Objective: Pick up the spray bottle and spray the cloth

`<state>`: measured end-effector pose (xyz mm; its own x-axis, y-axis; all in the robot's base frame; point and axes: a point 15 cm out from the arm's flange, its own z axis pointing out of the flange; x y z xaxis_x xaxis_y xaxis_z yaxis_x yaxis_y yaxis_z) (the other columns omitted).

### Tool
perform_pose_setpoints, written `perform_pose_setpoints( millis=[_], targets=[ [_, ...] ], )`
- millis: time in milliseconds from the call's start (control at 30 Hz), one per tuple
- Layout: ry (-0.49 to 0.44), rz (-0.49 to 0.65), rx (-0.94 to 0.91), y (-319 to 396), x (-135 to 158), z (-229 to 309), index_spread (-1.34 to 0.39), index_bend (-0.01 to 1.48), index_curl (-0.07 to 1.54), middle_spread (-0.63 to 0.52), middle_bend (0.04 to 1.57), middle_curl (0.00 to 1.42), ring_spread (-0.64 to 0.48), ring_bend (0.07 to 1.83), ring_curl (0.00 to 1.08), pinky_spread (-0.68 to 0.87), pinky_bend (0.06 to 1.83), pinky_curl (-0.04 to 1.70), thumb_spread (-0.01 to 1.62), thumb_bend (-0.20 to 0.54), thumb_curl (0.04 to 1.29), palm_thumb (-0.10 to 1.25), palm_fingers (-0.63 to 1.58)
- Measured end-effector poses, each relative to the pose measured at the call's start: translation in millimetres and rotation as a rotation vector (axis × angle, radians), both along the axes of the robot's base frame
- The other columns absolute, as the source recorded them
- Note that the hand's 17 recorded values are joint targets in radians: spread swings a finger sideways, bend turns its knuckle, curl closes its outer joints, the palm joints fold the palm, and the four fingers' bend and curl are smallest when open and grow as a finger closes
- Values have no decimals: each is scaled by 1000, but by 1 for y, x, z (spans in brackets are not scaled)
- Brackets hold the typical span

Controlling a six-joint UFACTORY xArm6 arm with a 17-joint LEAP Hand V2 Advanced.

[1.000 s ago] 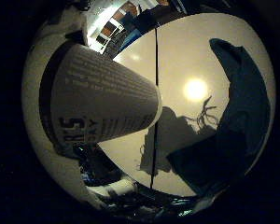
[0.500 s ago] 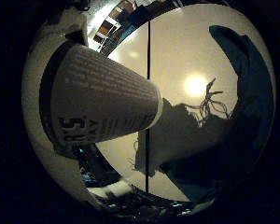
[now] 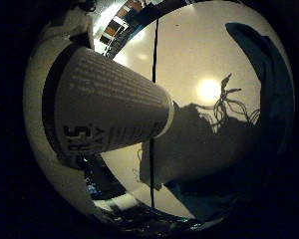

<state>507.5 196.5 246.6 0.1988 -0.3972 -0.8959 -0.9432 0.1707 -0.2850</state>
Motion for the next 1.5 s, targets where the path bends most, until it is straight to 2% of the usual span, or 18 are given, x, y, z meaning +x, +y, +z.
perform_pose_setpoints(
  millis=[267,467,567,733,800,867,933,967,1033,1233,1333,1500],
  targets=[
    [4,-21,1,-10,4,-2,-256,1053,976,-164,1279,950,-253,1295,909,-194,1386,866,850,-20,807,1013,1097],
    [1,-18,5,-13,2,-4,-249,956,916,-150,1192,869,-223,1242,804,-221,1312,791,803,-35,768,954,1135],
    [-8,-10,4,-12,1,-4,-255,863,887,-144,1146,827,-220,1202,746,-248,1285,737,737,-36,759,920,1131],
    [-12,-1,-5,-13,0,-5,-271,582,838,-163,960,738,-221,1113,653,-348,1263,642,615,-39,744,870,1003],
    [-10,0,-7,-14,0,-6,-289,448,812,-179,869,712,-236,1077,621,-382,1269,615,616,-34,733,866,931],
    [-10,2,-5,-13,-1,-5,-322,302,781,-186,769,686,-238,1080,606,-401,1256,599,655,-27,718,869,739],
    [-9,12,3,-11,-3,-4,-374,220,749,-194,694,667,-242,1088,589,-401,1228,579,725,-27,695,863,650],
    [-9,18,8,-10,-4,-3,-399,191,724,-193,652,651,-234,1064,577,-378,1188,565,786,-24,677,862,542],
    [-8,31,18,-7,-6,-1,-427,224,711,-184,620,637,-223,1003,561,-305,1112,553,861,-25,653,852,400],
    [-9,40,13,-6,-8,-1,-447,267,607,-107,445,523,-123,786,454,96,969,461,969,-29,579,801,155],
    [-10,47,0,-9,-9,-3,-430,253,551,-74,390,476,-68,689,404,259,910,405,974,-29,548,781,115],
    [-15,38,-7,-17,-7,-1,-409,201,480,-31,315,421,-9,580,348,361,846,328,985,-30,503,751,105]
  ],
)
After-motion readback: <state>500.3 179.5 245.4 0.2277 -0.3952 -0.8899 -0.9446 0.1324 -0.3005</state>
